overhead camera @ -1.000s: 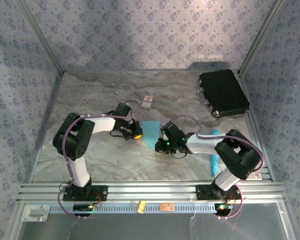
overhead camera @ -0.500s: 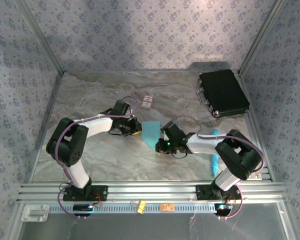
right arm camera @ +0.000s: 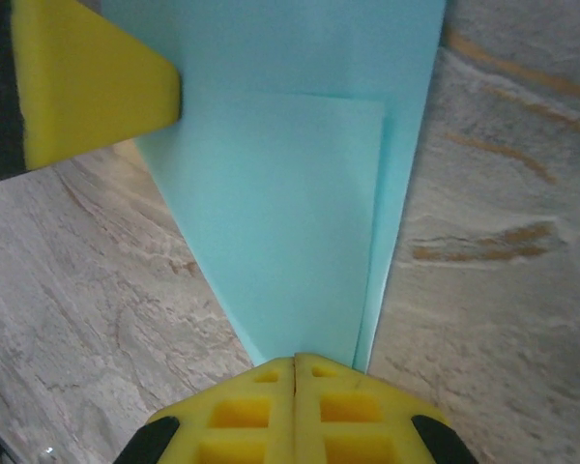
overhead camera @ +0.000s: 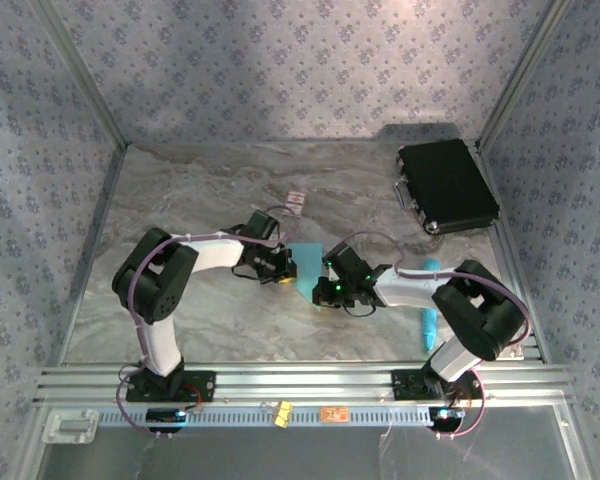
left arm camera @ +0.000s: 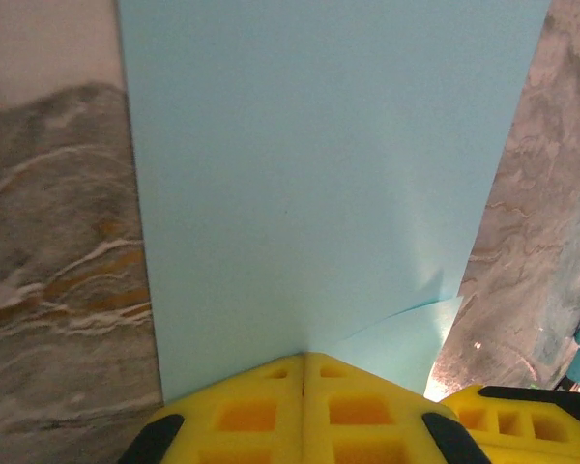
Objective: Fold a paper plane with a square sheet of paper (pick it up from the middle)
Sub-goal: Third fold the triangle at the center of the table.
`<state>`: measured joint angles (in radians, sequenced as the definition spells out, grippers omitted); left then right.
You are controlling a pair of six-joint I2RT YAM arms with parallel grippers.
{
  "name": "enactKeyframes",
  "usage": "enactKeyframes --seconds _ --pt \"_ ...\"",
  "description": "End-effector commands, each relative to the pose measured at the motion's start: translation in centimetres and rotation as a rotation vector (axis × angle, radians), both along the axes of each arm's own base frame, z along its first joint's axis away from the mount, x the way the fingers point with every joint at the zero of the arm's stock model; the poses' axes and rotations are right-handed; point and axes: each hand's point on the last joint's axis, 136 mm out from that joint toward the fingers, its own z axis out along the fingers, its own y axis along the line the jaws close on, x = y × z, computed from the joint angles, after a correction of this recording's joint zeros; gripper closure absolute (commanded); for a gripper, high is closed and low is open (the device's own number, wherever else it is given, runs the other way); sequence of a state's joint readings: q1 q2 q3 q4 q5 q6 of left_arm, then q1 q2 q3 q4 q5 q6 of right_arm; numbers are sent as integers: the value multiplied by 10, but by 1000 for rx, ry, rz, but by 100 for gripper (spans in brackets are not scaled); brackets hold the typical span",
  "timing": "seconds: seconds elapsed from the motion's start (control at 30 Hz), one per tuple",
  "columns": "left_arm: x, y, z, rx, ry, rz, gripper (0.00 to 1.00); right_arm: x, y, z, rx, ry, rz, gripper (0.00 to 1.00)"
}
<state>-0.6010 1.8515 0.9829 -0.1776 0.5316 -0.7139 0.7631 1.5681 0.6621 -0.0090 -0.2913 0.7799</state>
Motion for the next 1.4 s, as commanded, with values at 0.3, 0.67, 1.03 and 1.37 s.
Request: enactKeyframes --seconds 0.3,0.67,1.03,1.37 --pt "-13 20 -29 112 46 -11 95 17 36 22 43 -9 76 98" --pt "-14 19 -30 108 50 -13 95 12 31 -18 -37 63 72 97" --pt "-15 23 -36 130 60 -15 96 -16 1 -16 -33 77 65 96" --pt "-16 24 -37 131 64 -16 96 -45 -39 -27 -119 98 60 95"
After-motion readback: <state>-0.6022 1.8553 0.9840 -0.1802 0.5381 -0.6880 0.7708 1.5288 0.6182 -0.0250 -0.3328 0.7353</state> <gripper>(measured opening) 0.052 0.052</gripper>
